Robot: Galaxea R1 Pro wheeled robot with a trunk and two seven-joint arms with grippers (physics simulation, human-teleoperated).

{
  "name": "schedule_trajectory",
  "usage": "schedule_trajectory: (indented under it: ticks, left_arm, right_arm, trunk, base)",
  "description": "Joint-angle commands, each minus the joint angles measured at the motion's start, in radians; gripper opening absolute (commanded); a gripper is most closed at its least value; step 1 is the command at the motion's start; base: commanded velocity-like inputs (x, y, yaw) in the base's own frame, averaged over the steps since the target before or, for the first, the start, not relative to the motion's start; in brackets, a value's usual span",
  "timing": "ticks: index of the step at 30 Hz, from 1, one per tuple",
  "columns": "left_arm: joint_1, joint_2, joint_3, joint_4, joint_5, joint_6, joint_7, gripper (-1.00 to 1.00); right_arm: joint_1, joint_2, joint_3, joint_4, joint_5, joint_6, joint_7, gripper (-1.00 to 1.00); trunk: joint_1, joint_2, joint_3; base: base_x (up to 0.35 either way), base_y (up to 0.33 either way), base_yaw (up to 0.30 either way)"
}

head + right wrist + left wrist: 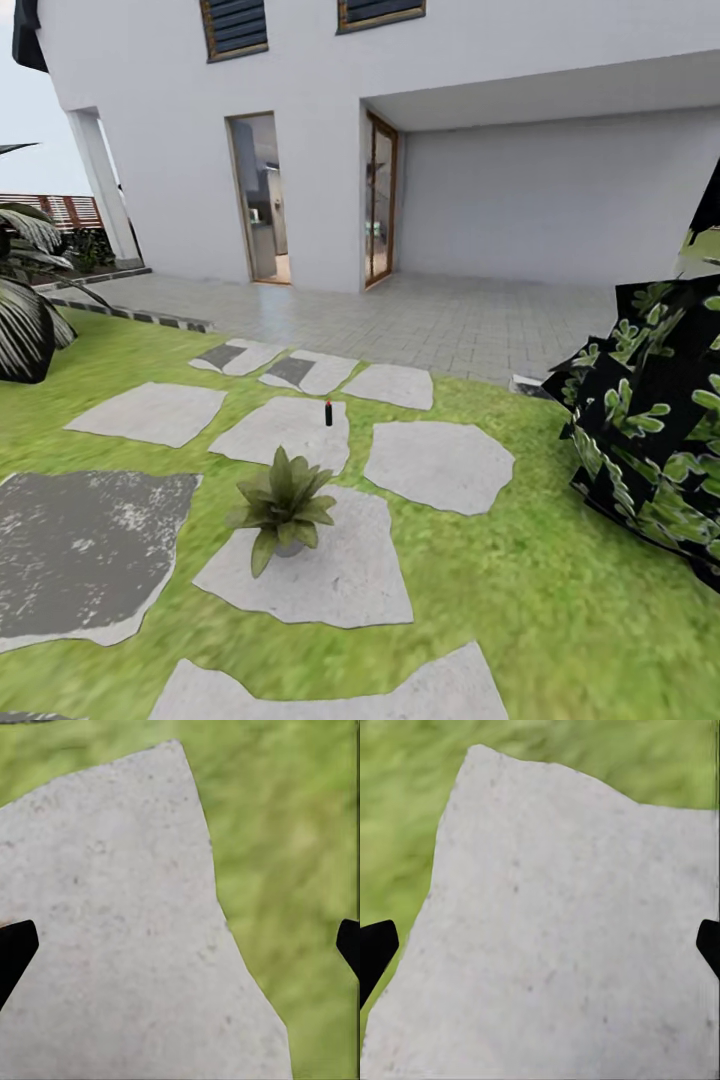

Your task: Pick up the pesticide atomizer in the garden and spray insectifuge to fully cover both potted plants in the garden.

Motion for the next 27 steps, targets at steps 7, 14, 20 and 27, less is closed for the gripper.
schedule_trajectory:
  ticks: [7,14,20,27]
  left_arm:
    - [0.000,0.000,0.002,0.001,0.000,-0.003,0.000,1.00]
    - [0.000,0.000,0.001,0.001,0.000,-0.003,0.000,1.00]
    - [0.000,0.000,0.001,0.001,0.000,-0.003,0.000,1.00]
    - [-0.001,0.000,0.001,0.001,-0.001,-0.003,0.000,1.00]
  right_arm:
    - [0.000,0.000,0.000,0.002,0.000,-0.004,0.001,1.00]
    - [0.000,0.000,0.000,0.002,0.002,-0.004,0.003,1.00]
    - [0.000,0.000,0.000,0.002,0.002,-0.004,0.003,1.00]
    - [0.000,0.000,0.000,0.002,0.002,-0.004,0.002,1.00]
  trunk:
    - [0.000,0.000,-0.001]
    - [0.000,0.000,-0.001]
    - [0.000,0.000,-0.001]
    - [0.000,0.000,-0.001]
  base:
    - [0.284,-0.166,0.000]
    - [0.283,-0.166,0.000]
    - [0.283,-0.167,0.000]
    - [0.282,-0.167,0.000]
